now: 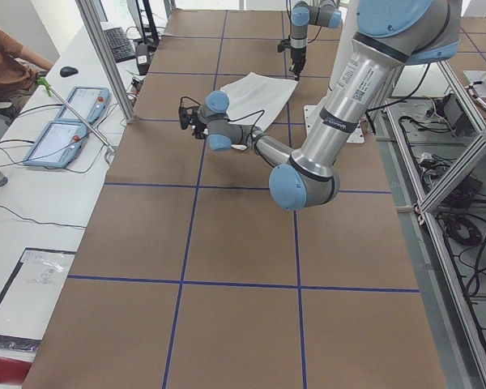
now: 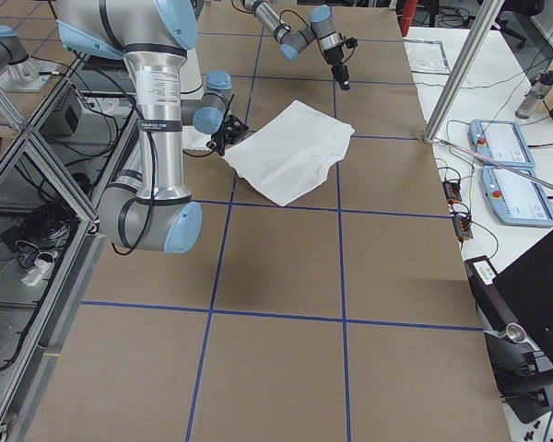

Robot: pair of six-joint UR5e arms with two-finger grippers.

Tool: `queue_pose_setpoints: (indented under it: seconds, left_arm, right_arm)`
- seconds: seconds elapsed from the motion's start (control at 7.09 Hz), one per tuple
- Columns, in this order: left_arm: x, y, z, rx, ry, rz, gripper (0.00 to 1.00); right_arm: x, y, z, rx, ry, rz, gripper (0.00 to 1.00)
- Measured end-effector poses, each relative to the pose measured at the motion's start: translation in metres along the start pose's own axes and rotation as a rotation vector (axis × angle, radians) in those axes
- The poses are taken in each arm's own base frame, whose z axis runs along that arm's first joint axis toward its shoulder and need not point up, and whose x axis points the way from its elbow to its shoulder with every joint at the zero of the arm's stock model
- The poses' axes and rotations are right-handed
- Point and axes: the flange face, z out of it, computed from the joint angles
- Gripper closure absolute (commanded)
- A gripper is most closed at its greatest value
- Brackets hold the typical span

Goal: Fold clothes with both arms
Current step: 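Drag the folded shirt with the right gripper while the left arm approaches, then lower both grippers onto the edges of the folded shirt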

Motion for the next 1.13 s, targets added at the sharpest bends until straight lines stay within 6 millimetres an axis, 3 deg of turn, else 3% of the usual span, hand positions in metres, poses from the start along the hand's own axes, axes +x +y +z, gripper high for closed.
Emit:
queue_pose_setpoints:
  seconds: [0.14, 0.42, 0.56, 0.7, 1.13]
  left_arm:
    - [-0.001, 0.028, -0.017, -0.047, 0.022, -0.047, 0.42]
    - [0.0, 0.087, -0.027, -0.12, -0.055, -0.15, 0.37]
    - [0.004, 0.113, -0.028, -0.144, -0.135, -0.174, 0.35]
    - [0.005, 0.133, -0.028, -0.157, -0.226, -0.188, 0.35]
    - [-0.014, 0.177, -0.015, -0.186, -0.402, -0.212, 0.35]
  right_arm:
    - [0.009, 0.021, 0.004, -0.066, 0.047, -0.019, 0.02]
    - [0.019, 0.041, 0.009, -0.112, 0.088, -0.042, 0.0]
    - [0.014, 0.032, 0.003, -0.104, 0.071, -0.026, 0.0]
    - [0.0, 0.009, -0.01, -0.076, 0.026, 0.012, 0.0]
    - [-0.104, -0.106, -0.044, 0.093, -0.148, 0.095, 0.0]
